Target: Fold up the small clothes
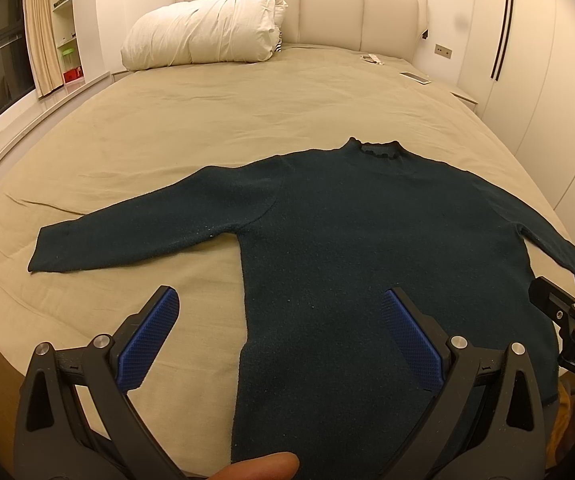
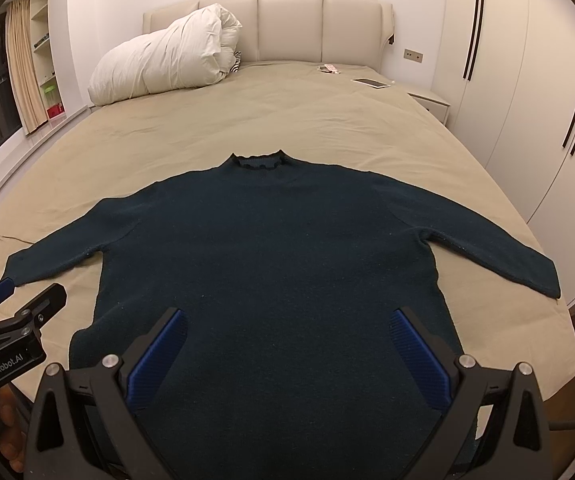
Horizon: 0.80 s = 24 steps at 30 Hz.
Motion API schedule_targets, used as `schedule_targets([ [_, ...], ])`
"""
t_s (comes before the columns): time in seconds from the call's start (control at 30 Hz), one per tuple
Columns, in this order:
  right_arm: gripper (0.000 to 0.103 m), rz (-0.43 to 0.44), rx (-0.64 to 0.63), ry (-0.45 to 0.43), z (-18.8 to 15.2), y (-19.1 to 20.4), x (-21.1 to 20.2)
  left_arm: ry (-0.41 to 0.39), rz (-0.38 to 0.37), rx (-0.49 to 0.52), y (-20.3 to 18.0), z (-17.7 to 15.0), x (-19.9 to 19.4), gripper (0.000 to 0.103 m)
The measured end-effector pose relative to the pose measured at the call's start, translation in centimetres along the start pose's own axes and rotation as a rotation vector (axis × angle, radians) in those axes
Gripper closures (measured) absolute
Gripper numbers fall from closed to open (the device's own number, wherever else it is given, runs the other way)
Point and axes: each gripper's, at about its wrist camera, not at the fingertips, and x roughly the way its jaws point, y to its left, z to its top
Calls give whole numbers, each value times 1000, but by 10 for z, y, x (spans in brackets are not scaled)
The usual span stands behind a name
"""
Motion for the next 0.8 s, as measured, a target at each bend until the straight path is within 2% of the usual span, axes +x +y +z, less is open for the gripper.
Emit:
schedule_targets([
  [0.67,0,-2,-8,6,-2,3,4,23,-38,-45,5,-1,5,0],
  [0.8,0,-3,-12,9,-3,4,5,1,-59,-56,7,-3,2,0],
])
